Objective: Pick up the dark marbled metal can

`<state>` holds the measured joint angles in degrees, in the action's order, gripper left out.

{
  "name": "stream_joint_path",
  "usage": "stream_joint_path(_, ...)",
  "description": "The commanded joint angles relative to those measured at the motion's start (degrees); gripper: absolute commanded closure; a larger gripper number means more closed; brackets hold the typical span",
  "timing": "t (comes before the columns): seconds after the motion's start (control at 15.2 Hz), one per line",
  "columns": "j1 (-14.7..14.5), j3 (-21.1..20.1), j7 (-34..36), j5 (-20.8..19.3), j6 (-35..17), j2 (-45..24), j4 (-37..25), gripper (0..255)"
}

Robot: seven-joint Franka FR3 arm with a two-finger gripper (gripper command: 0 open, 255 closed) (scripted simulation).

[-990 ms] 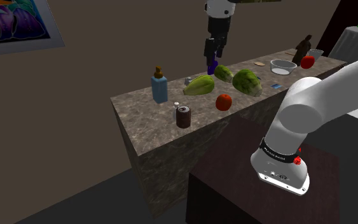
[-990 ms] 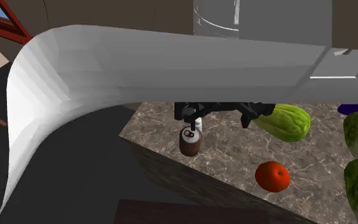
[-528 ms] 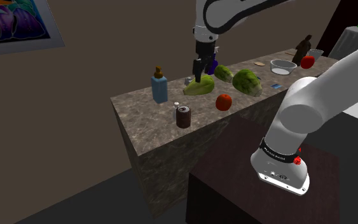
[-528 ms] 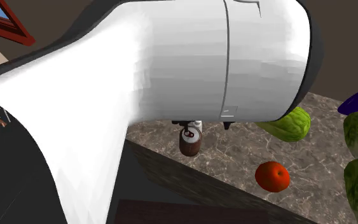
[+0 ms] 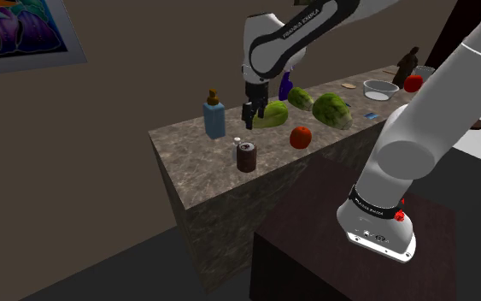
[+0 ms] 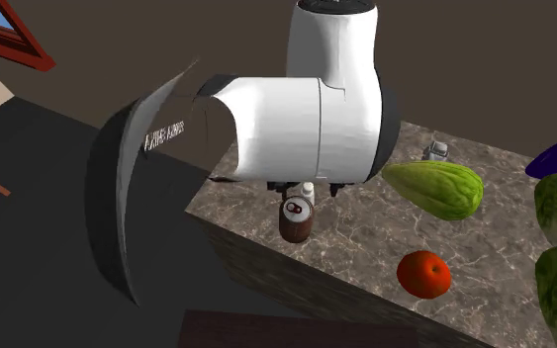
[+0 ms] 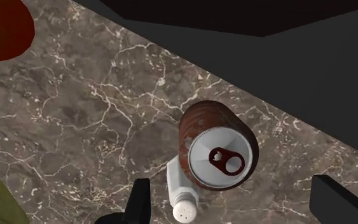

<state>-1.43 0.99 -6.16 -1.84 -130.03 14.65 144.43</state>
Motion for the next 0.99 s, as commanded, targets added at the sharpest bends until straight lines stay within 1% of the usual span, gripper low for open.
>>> stream_joint_path(0.0,-0.5,-0.2,-0.2,0.6,-3.7,-4.3,-0.6,0)
stream_joint_path(0.4,-1.2,-0.5,-1.9,2.8,-12.4,-17.7,-5.0,0)
stream_joint_path(0.92,-1.2,-0.6,-2.1,3.0,-18.3,-22.9,-4.2,0)
